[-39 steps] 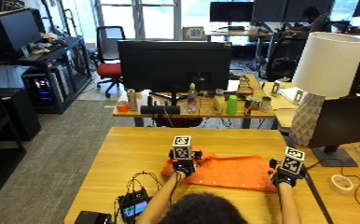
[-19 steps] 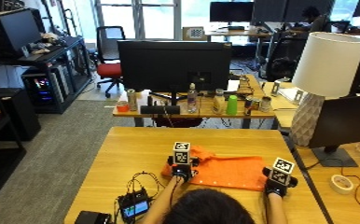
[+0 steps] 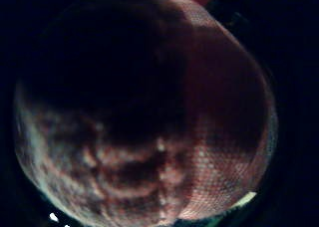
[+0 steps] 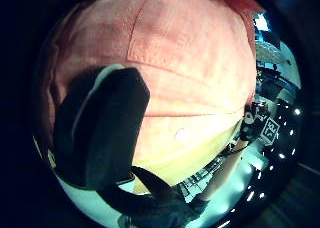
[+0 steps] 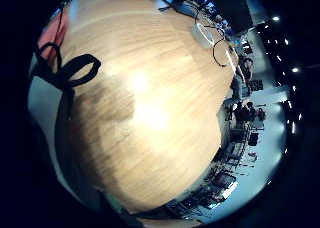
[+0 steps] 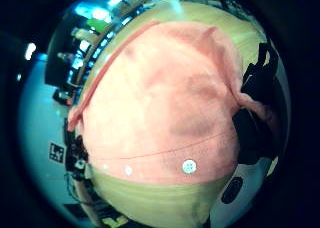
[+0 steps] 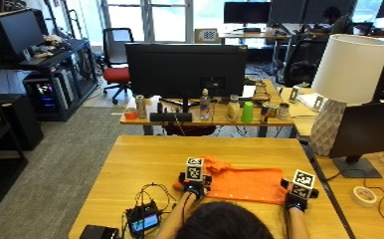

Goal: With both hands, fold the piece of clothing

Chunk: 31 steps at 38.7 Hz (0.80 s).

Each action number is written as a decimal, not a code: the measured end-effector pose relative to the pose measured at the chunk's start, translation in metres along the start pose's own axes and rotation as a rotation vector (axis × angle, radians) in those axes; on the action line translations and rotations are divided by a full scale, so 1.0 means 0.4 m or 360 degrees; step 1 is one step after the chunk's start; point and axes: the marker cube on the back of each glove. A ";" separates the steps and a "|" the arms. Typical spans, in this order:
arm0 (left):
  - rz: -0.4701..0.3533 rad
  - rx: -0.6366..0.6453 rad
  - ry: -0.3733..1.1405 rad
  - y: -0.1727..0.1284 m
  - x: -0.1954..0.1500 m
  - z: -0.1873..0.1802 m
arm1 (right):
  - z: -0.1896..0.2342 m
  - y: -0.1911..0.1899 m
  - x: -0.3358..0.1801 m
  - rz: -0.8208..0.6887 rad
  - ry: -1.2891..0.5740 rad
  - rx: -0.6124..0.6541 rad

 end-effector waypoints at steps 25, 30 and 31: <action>0.0220 -0.0011 0.0211 0.017 0.083 -0.018 | -0.251 -0.067 0.081 0.0105 -0.0349 -0.0153; 0.0217 0.0019 0.0234 0.016 0.083 -0.020 | -0.369 -0.092 0.018 0.0020 -0.0278 -0.0032; 0.0220 -0.0047 0.0261 0.025 0.084 -0.018 | -0.394 -0.090 0.002 -0.0003 -0.0272 -0.0009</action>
